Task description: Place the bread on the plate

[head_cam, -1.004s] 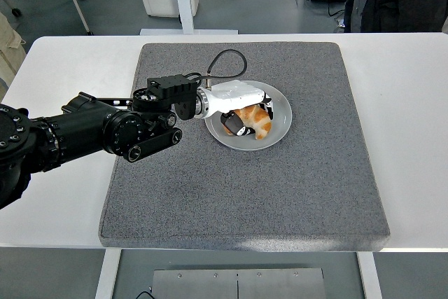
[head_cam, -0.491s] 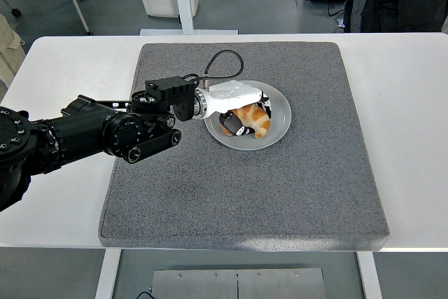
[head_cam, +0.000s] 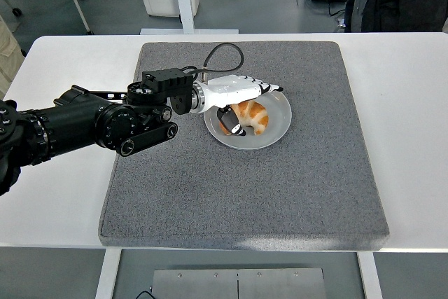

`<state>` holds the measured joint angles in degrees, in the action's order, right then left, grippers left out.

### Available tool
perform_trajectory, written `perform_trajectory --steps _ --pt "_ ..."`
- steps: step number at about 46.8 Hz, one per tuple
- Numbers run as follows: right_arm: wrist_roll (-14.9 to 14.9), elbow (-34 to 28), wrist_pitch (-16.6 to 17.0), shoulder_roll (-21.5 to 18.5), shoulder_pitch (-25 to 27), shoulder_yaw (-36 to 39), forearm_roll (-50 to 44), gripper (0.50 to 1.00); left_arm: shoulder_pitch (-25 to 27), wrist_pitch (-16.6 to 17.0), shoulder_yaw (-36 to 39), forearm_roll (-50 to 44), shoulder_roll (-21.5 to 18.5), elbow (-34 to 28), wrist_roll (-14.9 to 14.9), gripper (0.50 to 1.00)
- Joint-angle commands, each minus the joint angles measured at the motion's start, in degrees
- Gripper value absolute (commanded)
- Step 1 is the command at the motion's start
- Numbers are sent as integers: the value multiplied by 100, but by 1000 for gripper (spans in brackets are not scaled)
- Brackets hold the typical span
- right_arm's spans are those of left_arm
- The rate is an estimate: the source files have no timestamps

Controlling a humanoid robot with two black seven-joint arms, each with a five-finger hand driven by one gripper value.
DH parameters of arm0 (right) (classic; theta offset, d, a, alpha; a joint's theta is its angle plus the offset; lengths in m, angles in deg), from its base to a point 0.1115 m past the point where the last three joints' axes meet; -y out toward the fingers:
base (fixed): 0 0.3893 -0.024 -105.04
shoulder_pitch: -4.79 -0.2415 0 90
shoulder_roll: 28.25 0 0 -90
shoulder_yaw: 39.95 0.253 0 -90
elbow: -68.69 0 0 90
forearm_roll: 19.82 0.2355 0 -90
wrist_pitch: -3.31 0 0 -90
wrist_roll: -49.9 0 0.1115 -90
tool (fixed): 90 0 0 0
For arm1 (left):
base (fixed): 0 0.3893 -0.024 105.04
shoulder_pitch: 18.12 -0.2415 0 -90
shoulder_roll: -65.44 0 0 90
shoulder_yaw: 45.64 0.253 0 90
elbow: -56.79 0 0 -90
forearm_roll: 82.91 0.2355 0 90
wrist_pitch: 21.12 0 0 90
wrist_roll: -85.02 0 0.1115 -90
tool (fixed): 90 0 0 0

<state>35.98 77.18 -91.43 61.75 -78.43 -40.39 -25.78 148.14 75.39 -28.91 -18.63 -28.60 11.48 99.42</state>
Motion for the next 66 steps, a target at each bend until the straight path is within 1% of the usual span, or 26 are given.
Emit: perform_trajectory --steps 1,13,18,21,32,40,48,60,66 --pt "3 4 -1 0 0 0 -1 1000 118 -1 -4 -3 -132 -198 2 992" --pt "3 4 -1 0 0 0 -1 1000 548 -45 -74 -30 -615 -602 10 992" --pt "3 4 -1 0 0 0 -1 1000 672 -45 -258 -144 -774 -646 19 992" --pt "3 -5 -1 0 0 0 -1 1000 733 -53 -355 -310 -879 -646 72 992" --pt "-6 -5 -1 0 0 0 -1 1000 1006 -80 -434 -872 -1152 -673 72 992" --pt "3 -5 -1 0 0 0 -1 1000 1138 -203 -566 -1602 -1196 -673 63 992" --pt "3 4 -1 0 0 0 -1 1000 1041 -203 -873 -2050 -1205 -664 72 992" --pt "3 -5 -1 0 0 0 -1 1000 839 -150 -1146 -3175 -1266 -567 54 992" --pt "3 -5 -1 0 0 0 -1 1000 593 -150 -1383 -3799 -1231 -138 54 992"
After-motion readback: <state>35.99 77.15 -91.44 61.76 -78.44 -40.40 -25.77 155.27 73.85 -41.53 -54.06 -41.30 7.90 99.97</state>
